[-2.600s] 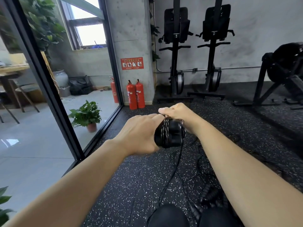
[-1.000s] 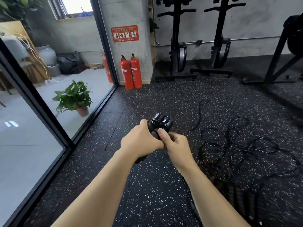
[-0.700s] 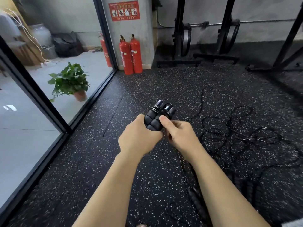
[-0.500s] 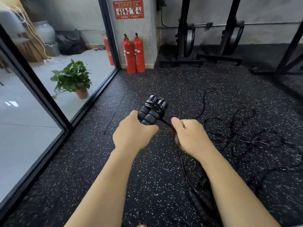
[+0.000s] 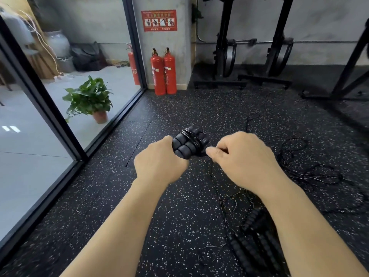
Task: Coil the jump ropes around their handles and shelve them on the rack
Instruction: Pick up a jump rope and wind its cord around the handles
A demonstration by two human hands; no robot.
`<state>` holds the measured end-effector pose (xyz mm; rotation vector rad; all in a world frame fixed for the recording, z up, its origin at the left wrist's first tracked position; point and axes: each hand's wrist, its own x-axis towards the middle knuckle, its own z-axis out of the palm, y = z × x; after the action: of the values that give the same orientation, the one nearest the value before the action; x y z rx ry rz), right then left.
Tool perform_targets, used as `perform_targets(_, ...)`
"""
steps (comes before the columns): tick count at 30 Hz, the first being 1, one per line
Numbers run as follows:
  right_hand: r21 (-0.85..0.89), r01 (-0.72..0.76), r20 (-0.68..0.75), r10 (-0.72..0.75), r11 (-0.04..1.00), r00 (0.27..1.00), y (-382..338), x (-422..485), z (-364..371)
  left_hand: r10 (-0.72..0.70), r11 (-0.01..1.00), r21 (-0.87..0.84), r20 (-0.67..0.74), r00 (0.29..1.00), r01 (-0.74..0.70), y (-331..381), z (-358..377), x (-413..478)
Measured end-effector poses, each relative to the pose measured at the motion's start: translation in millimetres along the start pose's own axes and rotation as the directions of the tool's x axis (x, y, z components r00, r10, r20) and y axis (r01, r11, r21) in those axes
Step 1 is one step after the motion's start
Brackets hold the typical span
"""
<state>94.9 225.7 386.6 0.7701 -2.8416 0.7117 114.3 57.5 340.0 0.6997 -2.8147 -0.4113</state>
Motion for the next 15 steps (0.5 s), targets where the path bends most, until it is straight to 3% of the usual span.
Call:
perform_targets(4,-0.079,0.066,-0.087,-0.073,0.995,0.994,4,3,-5,0.203,0.96,0.193,0.012,0.979,-0.201,13,0,-12)
perform_targets(7,-0.089,0.108,-0.117,-0.118,0.99,0.986,14,8,-3,0.402,0.869,0.284,0.07,0.913,-0.405,24,-1,-22)
perform_targets(15,0.031,0.131,-0.076,-0.129,0.991,0.989,29,11,3,0.568,0.768,0.193,0.236,0.788,-0.611,30,-7,-26)
